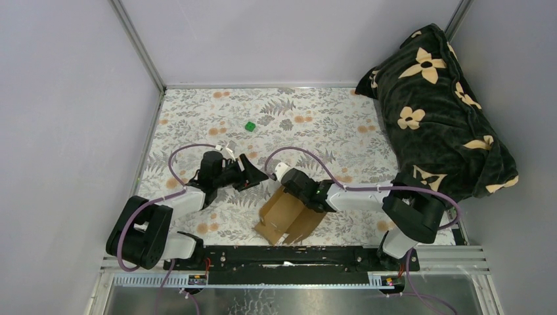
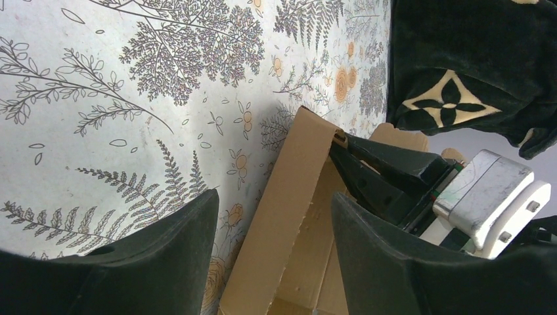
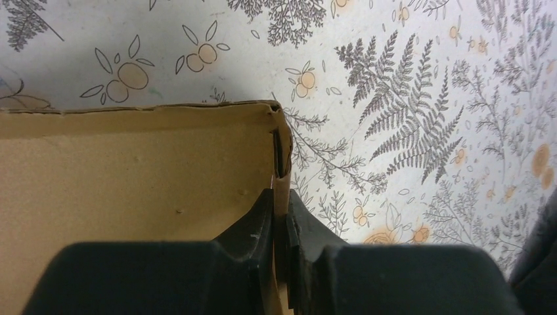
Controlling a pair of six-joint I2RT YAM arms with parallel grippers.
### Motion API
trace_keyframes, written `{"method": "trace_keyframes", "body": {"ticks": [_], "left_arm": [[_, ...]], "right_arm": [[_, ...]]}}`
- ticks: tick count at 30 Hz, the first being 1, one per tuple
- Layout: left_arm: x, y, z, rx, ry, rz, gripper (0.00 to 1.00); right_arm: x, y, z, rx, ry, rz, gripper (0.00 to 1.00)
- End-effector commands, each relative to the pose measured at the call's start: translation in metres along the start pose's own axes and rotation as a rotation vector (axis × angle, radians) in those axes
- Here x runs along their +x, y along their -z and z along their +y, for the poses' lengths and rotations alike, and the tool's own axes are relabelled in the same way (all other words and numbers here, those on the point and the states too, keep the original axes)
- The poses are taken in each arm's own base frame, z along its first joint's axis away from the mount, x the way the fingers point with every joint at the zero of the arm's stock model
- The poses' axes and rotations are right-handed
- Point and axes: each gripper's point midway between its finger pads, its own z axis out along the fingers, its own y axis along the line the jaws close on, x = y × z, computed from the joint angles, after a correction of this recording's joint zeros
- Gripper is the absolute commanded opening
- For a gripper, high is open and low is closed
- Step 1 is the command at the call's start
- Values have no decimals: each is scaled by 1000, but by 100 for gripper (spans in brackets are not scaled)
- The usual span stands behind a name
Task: Fold the paper box
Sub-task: Fold the paper box at the center of the board.
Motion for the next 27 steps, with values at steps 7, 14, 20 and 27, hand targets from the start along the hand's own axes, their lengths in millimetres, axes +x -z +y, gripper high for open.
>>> {"method": "trace_keyframes", "body": {"ticks": [7,14,20,27], "left_arm": [[-8,-3,-1,20,-33,-30,70],[-8,-4,0,18,-31,-28,70],[-7,-8,3,21,-22,-16,70],[-5,-9,3,22,-21,-10,70]], "right_arm": [[-7,-3,-11,160,125,-28,6],[-18,15,-22,216,90,-142,6],[-26,28,-24,210,75,-217,6],[-24,22,-20,206,94,-205,6]]}}
